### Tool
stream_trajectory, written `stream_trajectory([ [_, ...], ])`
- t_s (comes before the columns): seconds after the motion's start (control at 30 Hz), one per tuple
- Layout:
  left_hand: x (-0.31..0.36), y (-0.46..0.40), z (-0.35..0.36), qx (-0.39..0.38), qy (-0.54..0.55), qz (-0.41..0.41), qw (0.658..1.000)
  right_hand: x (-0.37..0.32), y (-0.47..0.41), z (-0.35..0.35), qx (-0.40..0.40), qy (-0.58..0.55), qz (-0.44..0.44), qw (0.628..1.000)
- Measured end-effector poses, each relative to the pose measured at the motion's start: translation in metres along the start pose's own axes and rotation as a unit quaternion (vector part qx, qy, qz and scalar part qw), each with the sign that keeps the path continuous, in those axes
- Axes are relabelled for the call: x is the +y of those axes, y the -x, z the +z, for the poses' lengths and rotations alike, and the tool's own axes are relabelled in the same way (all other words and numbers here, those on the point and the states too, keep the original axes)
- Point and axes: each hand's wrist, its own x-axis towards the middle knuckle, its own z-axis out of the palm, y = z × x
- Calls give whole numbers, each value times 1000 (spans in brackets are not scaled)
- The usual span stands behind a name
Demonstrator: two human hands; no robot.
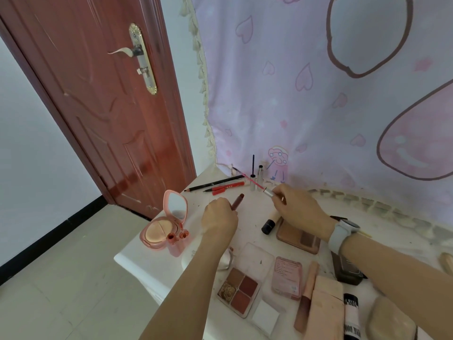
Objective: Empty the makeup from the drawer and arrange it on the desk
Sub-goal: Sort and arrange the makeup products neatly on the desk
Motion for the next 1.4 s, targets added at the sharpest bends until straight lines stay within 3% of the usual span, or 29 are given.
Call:
stream_trajectory([
  [0.4,-1,-7,10,26,7,-7,1000,5,-26,17,-65,126,-29,989],
  [1.4,2,-11,9,33,27,-3,999,10,-37,21,-85,139,-11,987],
])
